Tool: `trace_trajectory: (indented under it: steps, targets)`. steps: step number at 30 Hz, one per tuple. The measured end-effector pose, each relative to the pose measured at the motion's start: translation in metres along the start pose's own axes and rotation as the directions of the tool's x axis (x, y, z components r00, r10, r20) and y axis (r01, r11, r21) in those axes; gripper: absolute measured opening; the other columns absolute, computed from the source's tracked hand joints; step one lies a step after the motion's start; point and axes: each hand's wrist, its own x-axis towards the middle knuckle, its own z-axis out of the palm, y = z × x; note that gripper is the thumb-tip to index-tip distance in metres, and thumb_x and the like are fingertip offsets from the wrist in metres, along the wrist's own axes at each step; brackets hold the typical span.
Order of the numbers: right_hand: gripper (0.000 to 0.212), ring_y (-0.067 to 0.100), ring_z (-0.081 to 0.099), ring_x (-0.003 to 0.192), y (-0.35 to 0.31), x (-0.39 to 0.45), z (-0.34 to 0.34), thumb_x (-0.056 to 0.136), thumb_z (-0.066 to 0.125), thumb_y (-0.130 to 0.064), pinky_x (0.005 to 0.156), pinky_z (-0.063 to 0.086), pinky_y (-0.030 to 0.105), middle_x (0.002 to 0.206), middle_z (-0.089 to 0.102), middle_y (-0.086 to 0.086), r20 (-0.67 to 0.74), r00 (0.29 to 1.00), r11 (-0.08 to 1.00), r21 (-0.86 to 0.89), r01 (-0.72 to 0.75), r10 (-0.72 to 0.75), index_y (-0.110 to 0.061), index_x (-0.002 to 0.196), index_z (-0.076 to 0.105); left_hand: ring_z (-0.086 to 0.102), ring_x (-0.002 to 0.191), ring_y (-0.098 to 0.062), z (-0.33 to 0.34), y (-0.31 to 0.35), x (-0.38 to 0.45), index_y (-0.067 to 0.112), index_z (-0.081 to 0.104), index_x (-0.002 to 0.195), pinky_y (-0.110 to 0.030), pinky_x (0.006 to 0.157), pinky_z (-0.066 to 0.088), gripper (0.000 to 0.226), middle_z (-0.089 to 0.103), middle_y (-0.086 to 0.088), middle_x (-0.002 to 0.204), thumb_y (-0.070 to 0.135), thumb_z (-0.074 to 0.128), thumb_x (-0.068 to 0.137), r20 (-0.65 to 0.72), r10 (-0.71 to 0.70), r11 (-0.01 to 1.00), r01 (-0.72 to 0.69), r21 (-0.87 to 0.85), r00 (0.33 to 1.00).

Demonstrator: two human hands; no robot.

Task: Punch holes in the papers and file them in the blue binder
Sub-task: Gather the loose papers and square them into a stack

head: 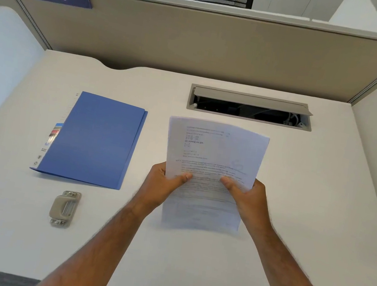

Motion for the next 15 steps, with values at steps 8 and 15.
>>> trace_trajectory:
  steps: [8, 15]
  targets:
    - [0.038, 0.016, 0.081, 0.091, 0.002, -0.006, -0.007, 0.083, 0.087, -0.040, 0.078, 0.066, 0.035, 0.106, 0.083, -0.008, 0.126, 0.987, 0.995, -0.019, -0.098, 0.099, -0.023, 0.115, 0.076, 0.079, 0.098, -0.028, -0.002, -0.005, -0.007, 0.019, 0.070, 0.125, -0.046, 0.082, 0.066, 0.037, 0.080, 0.000, 0.115, 0.026, 0.081, 0.091, 0.050, -0.143, 0.981, 0.149, -0.122, 0.988]
    - [0.033, 0.020, 0.082, 0.093, 0.007, -0.013, -0.003, 0.088, 0.085, -0.028, 0.076, 0.064, 0.031, 0.105, 0.084, -0.004, 0.136, 0.984, 0.992, 0.038, -0.123, 0.117, -0.017, 0.117, 0.076, 0.079, 0.099, -0.026, 0.000, -0.012, -0.012, 0.022, 0.069, 0.125, -0.043, 0.080, 0.066, 0.038, 0.080, 0.002, 0.114, 0.029, 0.082, 0.090, 0.050, -0.165, 0.979, 0.169, -0.112, 0.985]
